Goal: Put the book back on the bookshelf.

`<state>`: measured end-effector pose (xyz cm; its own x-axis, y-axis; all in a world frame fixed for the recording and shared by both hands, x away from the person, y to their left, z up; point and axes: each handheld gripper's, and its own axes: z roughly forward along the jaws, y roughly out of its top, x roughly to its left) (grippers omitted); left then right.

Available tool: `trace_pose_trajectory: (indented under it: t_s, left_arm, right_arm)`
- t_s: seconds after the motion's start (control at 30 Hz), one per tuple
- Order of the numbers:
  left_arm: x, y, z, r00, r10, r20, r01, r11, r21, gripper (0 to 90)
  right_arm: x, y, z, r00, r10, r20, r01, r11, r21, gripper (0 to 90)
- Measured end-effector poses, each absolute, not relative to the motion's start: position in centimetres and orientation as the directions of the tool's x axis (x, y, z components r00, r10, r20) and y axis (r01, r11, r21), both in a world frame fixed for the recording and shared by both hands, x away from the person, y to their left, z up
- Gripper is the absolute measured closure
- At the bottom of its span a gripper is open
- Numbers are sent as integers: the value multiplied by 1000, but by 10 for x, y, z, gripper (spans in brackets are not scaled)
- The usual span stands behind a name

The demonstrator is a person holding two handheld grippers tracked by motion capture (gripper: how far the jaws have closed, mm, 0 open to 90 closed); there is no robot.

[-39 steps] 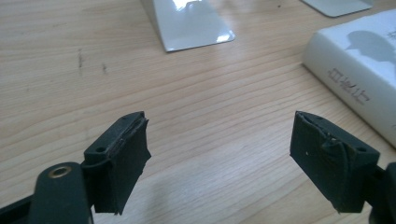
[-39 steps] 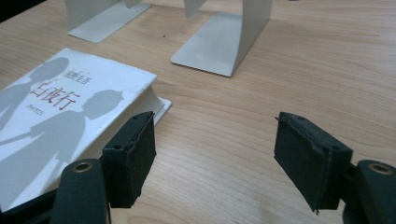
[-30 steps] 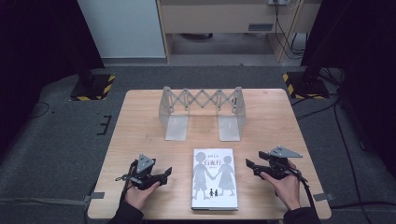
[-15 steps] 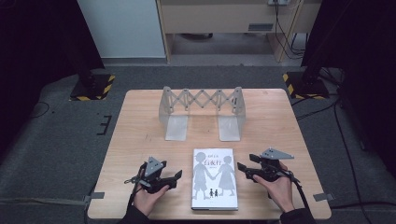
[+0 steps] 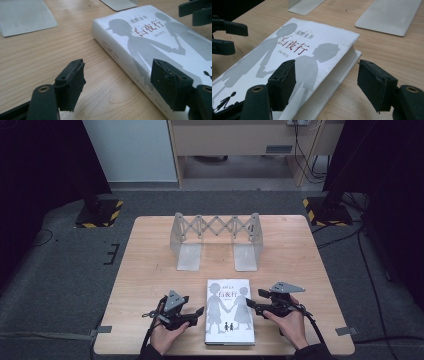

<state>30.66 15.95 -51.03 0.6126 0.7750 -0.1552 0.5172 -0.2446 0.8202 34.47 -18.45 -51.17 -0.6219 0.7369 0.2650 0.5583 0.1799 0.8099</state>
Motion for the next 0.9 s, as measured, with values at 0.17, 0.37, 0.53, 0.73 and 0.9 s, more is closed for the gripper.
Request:
trace_pose_trajectory:
  t_s: [0.17,0.37,0.53,0.73,0.9]
  left_arm:
    - [305,150,-512,638,751,-167,526,-267,807,295]
    - [304,143,-513,647,744,-168,531,-281,799,308]
    - [303,137,-514,653,735,-180,535,-280,797,322]
    - [304,135,-514,658,728,-191,535,-274,799,343]
    - [304,133,-515,666,719,-197,532,-273,802,354]
  right_arm:
    - [344,-179,-517,-631,720,288,575,185,797,312]
    - [343,-173,-522,-638,709,302,587,193,786,305]
    - [344,-171,-525,-636,698,328,596,176,783,301]
    - [344,-167,-527,-637,683,356,608,162,778,300]
    - [345,-165,-528,-638,678,365,612,159,775,289]
